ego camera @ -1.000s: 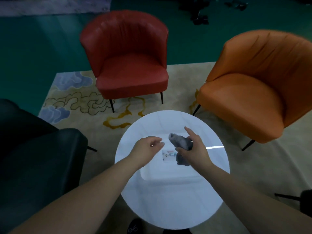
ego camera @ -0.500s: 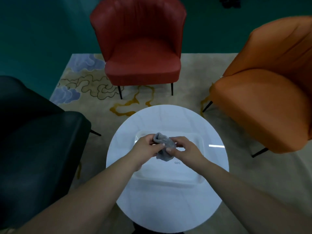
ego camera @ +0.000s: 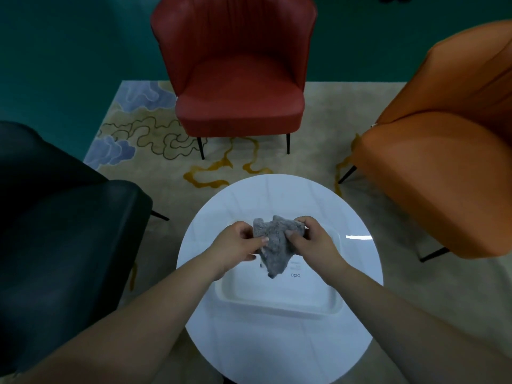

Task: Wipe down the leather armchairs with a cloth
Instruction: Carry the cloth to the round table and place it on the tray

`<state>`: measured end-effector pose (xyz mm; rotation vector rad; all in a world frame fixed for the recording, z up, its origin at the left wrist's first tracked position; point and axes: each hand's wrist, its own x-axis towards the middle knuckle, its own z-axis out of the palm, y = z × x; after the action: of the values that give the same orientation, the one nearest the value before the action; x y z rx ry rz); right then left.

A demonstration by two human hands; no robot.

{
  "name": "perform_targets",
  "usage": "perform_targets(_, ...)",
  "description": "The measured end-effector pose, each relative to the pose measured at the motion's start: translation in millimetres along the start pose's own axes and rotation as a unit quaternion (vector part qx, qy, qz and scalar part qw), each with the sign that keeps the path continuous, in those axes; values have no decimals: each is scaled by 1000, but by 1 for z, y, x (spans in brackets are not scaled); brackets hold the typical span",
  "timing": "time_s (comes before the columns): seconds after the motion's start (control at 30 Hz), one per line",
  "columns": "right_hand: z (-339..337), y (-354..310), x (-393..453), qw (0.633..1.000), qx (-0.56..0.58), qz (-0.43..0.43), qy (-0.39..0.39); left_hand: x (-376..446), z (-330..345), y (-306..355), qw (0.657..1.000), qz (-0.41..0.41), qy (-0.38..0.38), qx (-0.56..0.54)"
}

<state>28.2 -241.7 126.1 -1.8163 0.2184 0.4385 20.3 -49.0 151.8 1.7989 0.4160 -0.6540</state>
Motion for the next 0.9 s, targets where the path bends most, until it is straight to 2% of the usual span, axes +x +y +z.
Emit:
perform_targets(0.17,2,4,2,994,85,19,-70,6,6,-2,999,-3,34,-28)
perform_targets(0.3,3,16,5,995,79,33,-61,9,0,-14,999,-27,-2,-17)
perform_targets(0.37,2,24,8,994,85,49,-47,10,-5,-21,999,-42,13,22)
perform_targets(0.47,-1,44,15,995,68,63,-41,13,-17,-41,986,-20,59,152)
perform_targets(0.53,0,60,21,995,50,78,-38,12,-23,-56,964,11,65,259)
perform_targets(0.63,5,86,32,994,34,102,-32,14,-26,-80,921,43,31,386)
perform_targets(0.8,17,125,53,992,28,118,-21,35,-9,-118,840,88,-7,535)
perform_targets(0.9,21,143,62,992,28,120,-14,56,7,-139,806,100,-15,583)
